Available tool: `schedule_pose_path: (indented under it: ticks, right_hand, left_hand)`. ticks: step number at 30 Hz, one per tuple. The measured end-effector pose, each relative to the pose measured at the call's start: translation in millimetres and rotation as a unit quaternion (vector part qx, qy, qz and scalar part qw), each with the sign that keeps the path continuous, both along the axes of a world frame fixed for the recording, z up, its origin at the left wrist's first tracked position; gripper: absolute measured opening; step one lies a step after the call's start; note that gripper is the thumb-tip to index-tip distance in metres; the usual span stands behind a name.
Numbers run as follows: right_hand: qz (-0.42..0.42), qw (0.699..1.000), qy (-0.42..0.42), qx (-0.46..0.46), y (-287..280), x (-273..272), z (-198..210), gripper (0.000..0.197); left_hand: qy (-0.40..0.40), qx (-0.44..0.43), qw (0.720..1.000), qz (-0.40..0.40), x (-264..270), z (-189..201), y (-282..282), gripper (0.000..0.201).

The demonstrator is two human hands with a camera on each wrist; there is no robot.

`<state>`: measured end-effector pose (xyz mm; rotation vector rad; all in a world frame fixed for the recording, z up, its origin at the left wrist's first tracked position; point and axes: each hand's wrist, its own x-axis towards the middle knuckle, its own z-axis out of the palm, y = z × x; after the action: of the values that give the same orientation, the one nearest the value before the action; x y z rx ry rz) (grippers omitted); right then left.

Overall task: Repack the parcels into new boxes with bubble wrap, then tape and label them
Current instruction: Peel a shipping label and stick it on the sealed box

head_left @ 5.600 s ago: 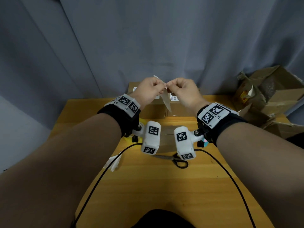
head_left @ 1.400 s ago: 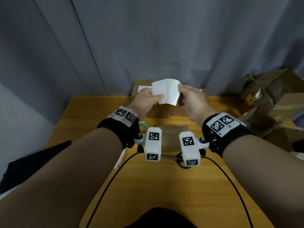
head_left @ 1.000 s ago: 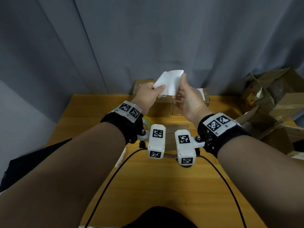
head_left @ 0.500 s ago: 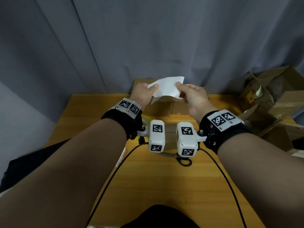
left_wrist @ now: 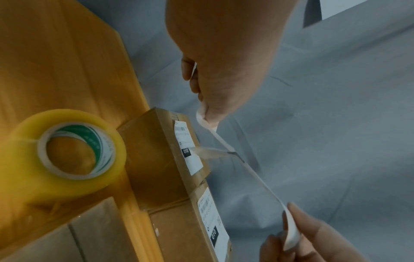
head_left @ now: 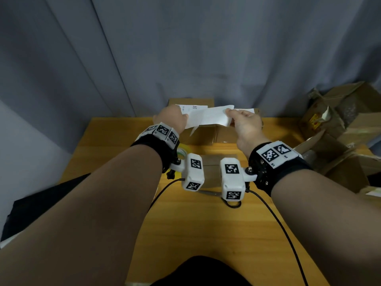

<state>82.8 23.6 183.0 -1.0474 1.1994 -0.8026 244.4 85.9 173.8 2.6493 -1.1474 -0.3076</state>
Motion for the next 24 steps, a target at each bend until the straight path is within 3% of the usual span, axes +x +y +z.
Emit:
schedule_pose_path:
  ticks: [10, 17, 24]
  right_hand:
    - [-0.014, 1.0, 0.022, 0.011, -5.5, -5.1, -5.8, 0.026]
    - [-0.015, 1.0, 0.022, -0.008, -8.5, -5.7, -9.0, 0.019]
    - [-0.029, 0.999, 0.017, -0.015, -8.0, -3.4, -22.3, 0.025]
  left_hand:
    - [-0.03, 0.054, 0.998, -0.001, 5.1, -7.1, 3.6, 0.032]
    - [-0.126, 0.084, 0.988, -0.028, 9.8, -16.2, 16.1, 0.022]
    - [-0.121, 0.112, 0.986, -0.034, 14.9, -26.9, 28.9, 0.019]
